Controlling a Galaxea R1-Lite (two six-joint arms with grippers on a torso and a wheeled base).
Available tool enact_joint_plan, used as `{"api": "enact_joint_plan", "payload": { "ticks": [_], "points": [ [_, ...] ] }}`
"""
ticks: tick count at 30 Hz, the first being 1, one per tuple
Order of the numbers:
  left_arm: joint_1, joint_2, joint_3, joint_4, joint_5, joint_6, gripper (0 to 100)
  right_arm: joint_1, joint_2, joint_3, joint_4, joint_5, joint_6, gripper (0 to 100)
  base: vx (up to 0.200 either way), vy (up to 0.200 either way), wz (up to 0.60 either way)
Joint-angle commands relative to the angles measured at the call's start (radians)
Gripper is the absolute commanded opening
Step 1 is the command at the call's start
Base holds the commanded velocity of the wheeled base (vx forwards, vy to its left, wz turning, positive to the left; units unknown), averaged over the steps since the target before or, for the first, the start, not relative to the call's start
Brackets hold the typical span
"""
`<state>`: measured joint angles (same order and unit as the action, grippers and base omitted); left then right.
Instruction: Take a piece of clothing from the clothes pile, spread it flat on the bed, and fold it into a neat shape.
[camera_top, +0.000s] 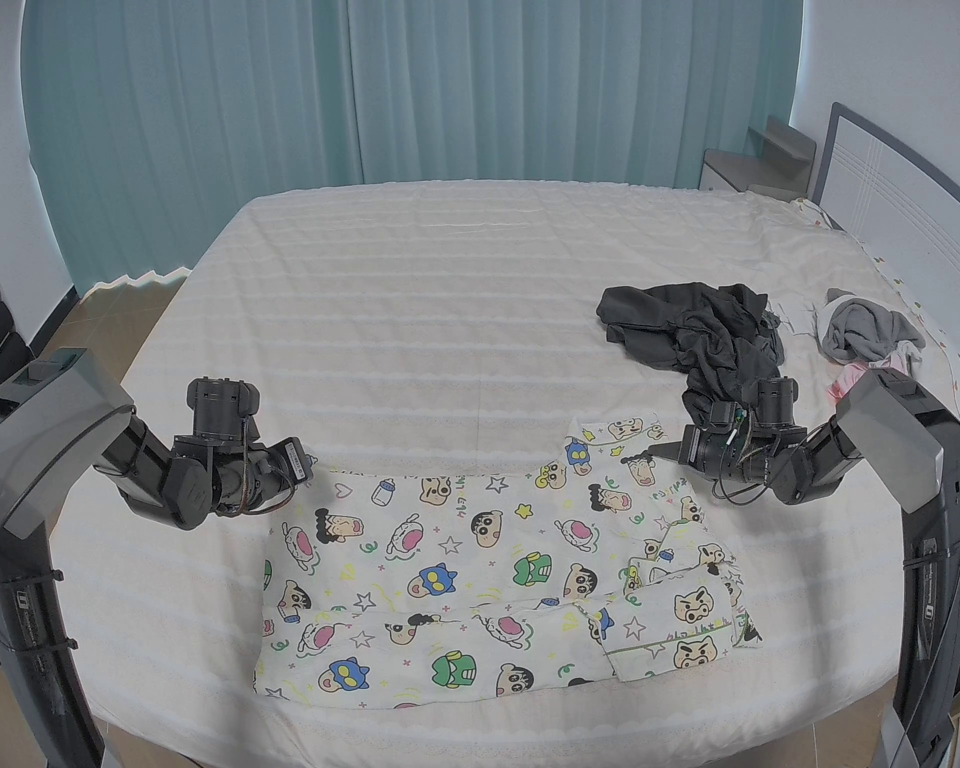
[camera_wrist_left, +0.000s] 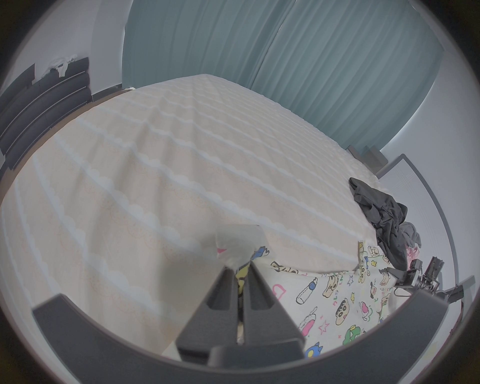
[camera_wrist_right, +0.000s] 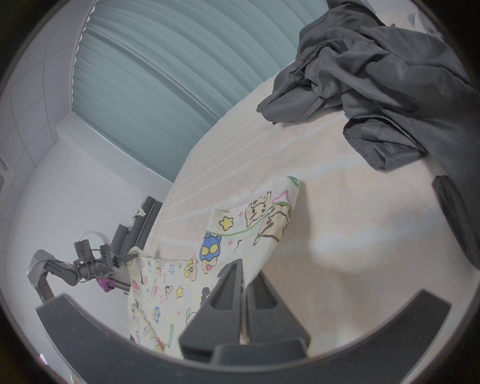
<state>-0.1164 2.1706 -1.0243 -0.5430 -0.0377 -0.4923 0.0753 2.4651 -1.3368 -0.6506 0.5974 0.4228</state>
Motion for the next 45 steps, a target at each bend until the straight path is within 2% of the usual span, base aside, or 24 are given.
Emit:
{"api": "enact_joint_plan", "payload": {
  "ticks": [1, 3, 13, 14, 28, 31, 32, 45],
  "points": [
    [0.001, -0.045, 0.030, -0.002, -0.010, -0.012, 0, -0.015, -0.037, 0.031, -0.001, 0.036, 0.008, 0, 0.000, 0.000, 0.00],
    [0.001, -0.057, 0.041, -0.002, -0.025, -0.026, 0, -0.023, -0.044, 0.044, 0.002, 0.056, 0.007, 0, 0.000, 0.000, 0.00],
    [0.001, -0.057, 0.047, -0.002, -0.041, -0.037, 0, -0.012, -0.029, 0.010, 0.051, 0.056, 0.008, 0, 0.000, 0.000, 0.00],
    [0.001, -0.057, 0.047, -0.002, -0.041, -0.037, 0, -0.009, -0.023, -0.004, 0.063, 0.054, 0.008, 100, 0.000, 0.000, 0.00],
    [0.007, -0.055, 0.047, -0.002, -0.039, -0.041, 0, 0.054, 0.034, -0.079, 0.098, 0.053, 0.016, 100, 0.000, 0.000, 0.00],
    [0.006, -0.054, 0.049, -0.002, -0.039, -0.040, 0, 0.066, 0.044, -0.110, 0.147, 0.048, 0.016, 100, 0.000, 0.000, 0.00],
    [0.007, -0.054, 0.049, -0.003, -0.039, -0.040, 0, 0.066, 0.048, -0.120, 0.154, 0.047, 0.017, 0, 0.000, 0.000, 0.00],
    [0.006, -0.072, 0.079, -0.003, -0.039, -0.031, 0, 0.023, 0.037, -0.114, 0.129, 0.048, 0.021, 0, 0.000, 0.000, 0.00]
  ]
}}
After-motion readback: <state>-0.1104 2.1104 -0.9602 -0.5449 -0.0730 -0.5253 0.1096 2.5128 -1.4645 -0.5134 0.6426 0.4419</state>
